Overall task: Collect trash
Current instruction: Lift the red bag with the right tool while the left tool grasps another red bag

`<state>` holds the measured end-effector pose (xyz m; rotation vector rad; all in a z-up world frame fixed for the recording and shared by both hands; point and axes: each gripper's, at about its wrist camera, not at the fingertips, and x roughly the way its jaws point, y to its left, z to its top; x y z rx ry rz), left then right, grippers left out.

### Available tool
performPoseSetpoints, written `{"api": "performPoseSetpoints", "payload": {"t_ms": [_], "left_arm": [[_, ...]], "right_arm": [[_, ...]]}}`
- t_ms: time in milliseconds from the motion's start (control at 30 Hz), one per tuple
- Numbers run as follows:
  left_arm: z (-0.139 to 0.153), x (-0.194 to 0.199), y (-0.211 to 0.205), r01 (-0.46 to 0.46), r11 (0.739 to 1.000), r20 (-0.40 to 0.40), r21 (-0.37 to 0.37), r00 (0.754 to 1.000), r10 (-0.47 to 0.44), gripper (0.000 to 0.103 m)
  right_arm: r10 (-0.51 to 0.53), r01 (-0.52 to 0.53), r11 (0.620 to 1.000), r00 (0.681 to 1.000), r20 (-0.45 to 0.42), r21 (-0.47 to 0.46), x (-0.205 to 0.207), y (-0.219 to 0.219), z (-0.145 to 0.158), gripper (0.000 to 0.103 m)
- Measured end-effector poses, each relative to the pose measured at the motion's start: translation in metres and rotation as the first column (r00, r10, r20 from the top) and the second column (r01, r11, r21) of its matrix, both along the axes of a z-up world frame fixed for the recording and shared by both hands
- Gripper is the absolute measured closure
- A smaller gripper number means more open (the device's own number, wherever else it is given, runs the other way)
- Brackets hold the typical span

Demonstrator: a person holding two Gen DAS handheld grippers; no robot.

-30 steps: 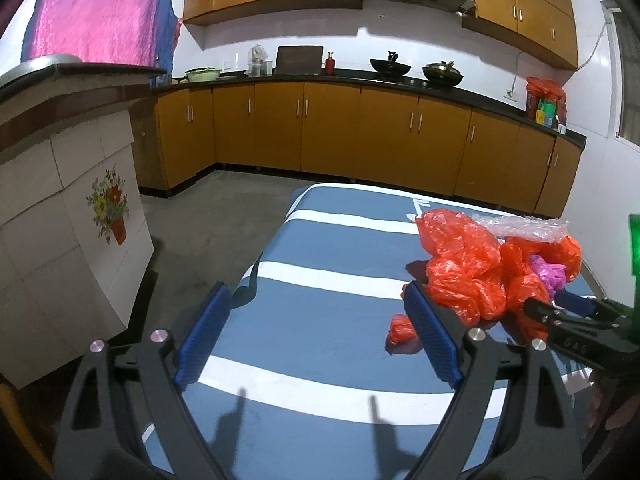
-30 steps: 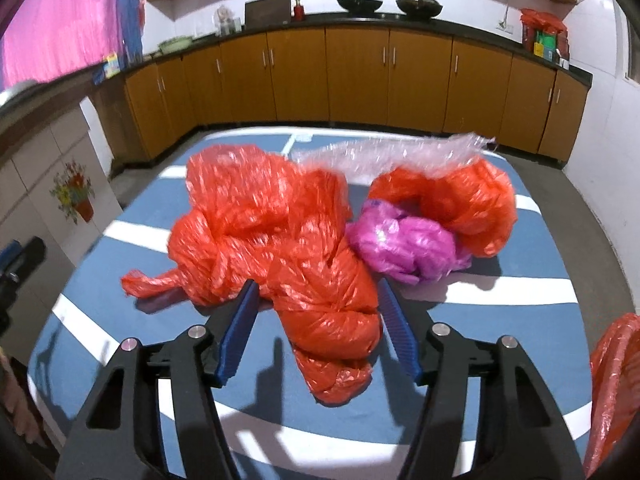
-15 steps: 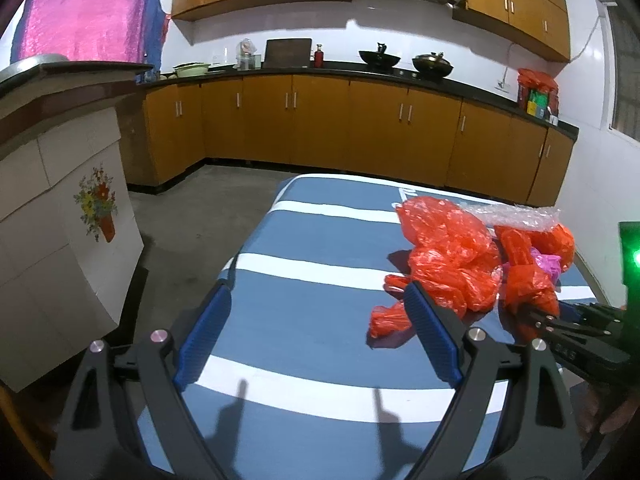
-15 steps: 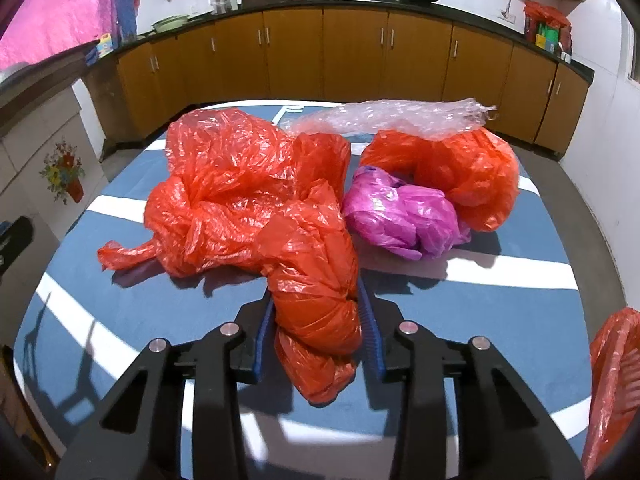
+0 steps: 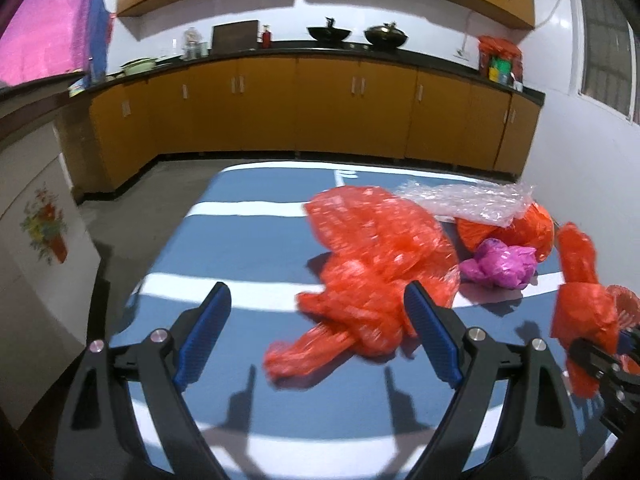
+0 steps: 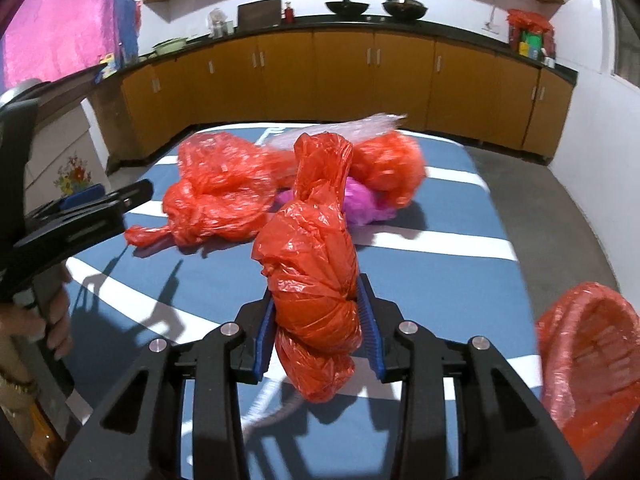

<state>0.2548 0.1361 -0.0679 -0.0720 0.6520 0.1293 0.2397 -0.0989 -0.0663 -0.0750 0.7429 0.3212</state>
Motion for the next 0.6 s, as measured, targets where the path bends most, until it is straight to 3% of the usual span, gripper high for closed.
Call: {"api": "performPoseSetpoints", "payload": {"t_ms": [233,367,600], "left_arm": [[-0.017,0.039,-0.016,0.032,0.999,-0.073,0.020,0.997,-0.031,0.016],[-0.028,0.050,-0.016,0.031,0.999,-0.113,-0.013,0.993,-0.032,0.018],[-0.041,0.058,-0.011,0.047,0.993,-0.141,-0.105,0.988,-0.062,0.045]], "right_arm": [[-0.062,0.062,0.998,0.998,0.000,0.006,0.007,-0.027,-0.001,0.065],[-0.086,0.086,0.996,0.996,0.003,0.015,0.011,-0.038,-0.002,0.065],[-0.126,0.126,0.991,0.992,0.000,0.040,0.018,-0.047,-0.004,0.065]]}}
